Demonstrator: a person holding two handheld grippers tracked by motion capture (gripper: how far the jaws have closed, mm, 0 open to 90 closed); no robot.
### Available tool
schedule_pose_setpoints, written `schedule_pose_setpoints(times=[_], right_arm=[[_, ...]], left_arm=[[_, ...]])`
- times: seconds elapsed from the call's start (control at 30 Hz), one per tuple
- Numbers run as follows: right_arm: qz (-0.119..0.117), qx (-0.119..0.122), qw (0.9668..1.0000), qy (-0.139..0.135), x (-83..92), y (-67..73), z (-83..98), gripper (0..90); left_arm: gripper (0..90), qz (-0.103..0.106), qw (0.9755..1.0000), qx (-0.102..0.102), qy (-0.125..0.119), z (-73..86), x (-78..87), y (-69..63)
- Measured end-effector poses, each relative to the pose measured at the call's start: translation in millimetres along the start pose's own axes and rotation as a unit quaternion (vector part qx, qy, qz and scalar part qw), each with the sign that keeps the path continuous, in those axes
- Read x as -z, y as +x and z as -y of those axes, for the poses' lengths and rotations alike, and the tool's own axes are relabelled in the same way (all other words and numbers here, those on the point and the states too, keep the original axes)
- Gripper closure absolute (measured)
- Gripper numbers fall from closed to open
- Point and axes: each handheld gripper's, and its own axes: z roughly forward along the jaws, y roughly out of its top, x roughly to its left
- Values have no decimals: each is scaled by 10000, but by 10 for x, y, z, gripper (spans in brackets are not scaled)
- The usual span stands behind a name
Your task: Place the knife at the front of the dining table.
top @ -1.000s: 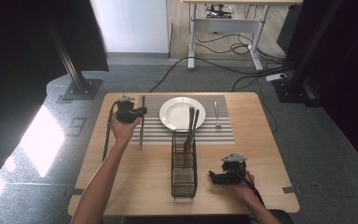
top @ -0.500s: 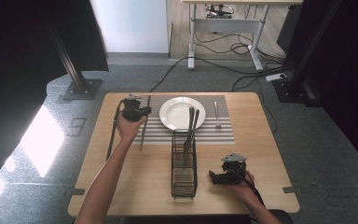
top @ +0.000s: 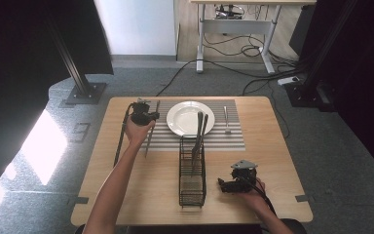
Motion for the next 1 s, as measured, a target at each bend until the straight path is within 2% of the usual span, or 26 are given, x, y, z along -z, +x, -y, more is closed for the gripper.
schedule_pose_setpoints(times=[0.3,0.6,0.83,1.0], right_arm=[[1,-1,10000,-1,0,0,0,9],[1,-1,10000,-1,0,0,0,9],[0,-1,10000,-1,0,0,0,8],[0,-2,10000,0,0,0,0,9]], left_arm=[[837,-59,9995,161,268,54,-242,69],[837,-190,9985,207,467,109,-359,159],[837,-214,9975,340,582,149,-462,207],[836,-198,9968,333,703,179,-555,213]])
